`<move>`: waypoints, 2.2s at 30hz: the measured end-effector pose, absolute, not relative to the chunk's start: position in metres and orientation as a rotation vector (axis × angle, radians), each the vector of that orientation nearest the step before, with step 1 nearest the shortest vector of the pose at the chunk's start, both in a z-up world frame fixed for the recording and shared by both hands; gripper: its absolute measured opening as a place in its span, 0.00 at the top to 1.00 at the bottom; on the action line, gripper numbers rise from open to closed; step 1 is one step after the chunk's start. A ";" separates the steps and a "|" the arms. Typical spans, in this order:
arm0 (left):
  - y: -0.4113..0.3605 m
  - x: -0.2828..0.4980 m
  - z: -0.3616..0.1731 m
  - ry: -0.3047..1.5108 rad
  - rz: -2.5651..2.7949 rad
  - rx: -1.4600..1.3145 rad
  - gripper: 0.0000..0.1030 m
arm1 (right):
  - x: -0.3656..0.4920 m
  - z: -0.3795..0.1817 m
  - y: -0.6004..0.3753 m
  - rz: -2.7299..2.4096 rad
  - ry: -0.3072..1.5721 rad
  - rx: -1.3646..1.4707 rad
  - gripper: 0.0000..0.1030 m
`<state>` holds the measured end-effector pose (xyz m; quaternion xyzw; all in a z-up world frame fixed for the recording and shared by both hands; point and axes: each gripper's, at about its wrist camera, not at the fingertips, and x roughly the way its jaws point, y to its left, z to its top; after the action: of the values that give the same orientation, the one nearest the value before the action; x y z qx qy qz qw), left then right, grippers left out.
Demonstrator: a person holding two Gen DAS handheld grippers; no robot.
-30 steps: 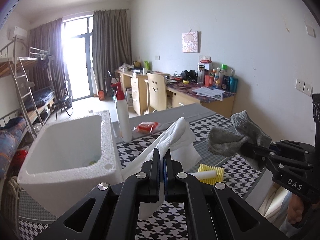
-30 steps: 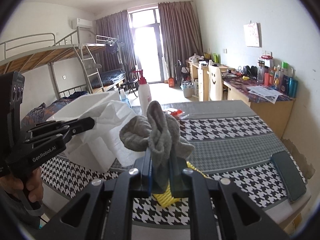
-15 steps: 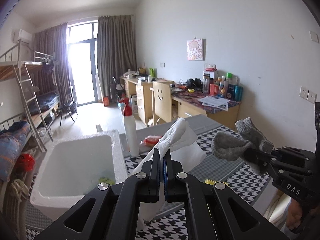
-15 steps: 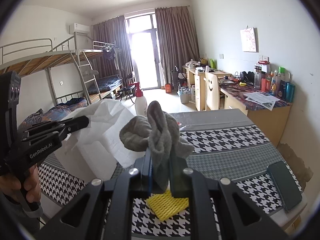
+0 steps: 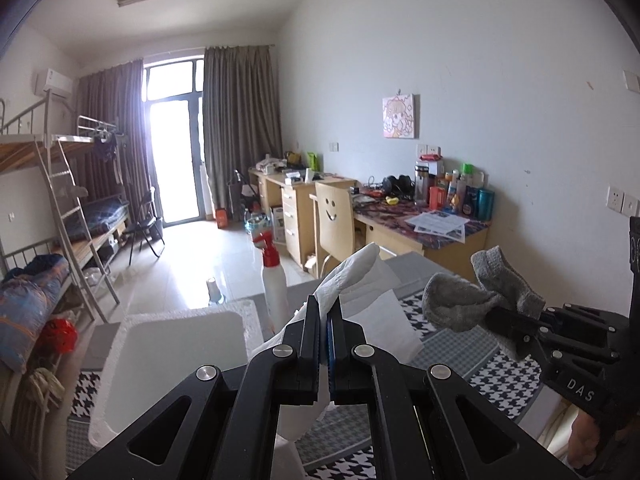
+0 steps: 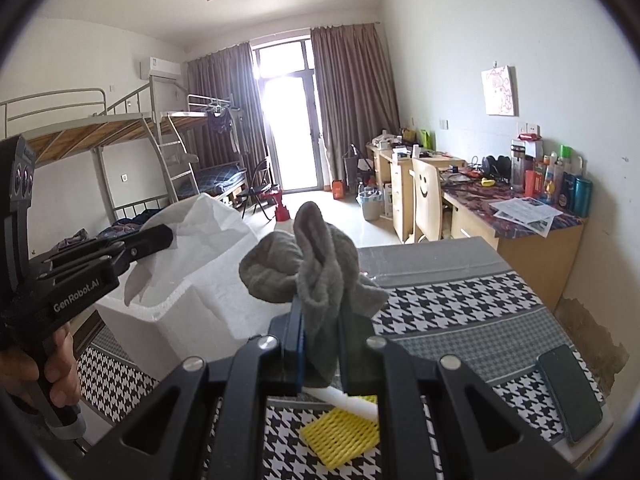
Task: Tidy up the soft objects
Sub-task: 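Carry the white cloth with the left tool over the foam box while the right tool carries the sock, then open the left tool to drop the white cloth into the foam box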
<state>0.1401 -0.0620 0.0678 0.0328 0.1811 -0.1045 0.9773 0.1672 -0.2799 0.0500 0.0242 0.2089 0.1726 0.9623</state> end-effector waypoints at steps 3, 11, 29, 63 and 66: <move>-0.058 0.140 0.075 0.344 -0.197 0.066 0.98 | 0.169 0.055 -0.276 0.358 0.413 0.043 0.84; -0.048 0.140 0.088 0.308 -0.149 0.066 0.98 | 0.177 0.064 -0.271 0.387 0.396 0.040 0.84; -0.018 0.135 0.107 0.241 -0.035 0.044 0.98 | 0.183 0.079 -0.239 0.492 0.356 0.010 0.84; 0.019 0.155 0.065 0.370 0.144 0.037 0.97 | 0.208 0.077 -0.179 0.611 0.404 -0.054 0.84; 0.024 0.157 0.062 0.382 0.152 0.031 0.97 | 0.209 0.075 -0.175 0.617 0.410 -0.059 0.84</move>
<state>0.1571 0.0239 0.0617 0.0156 0.1898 0.0756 0.9788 0.2092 -0.1754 0.0754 -0.0287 0.2003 0.3014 0.9318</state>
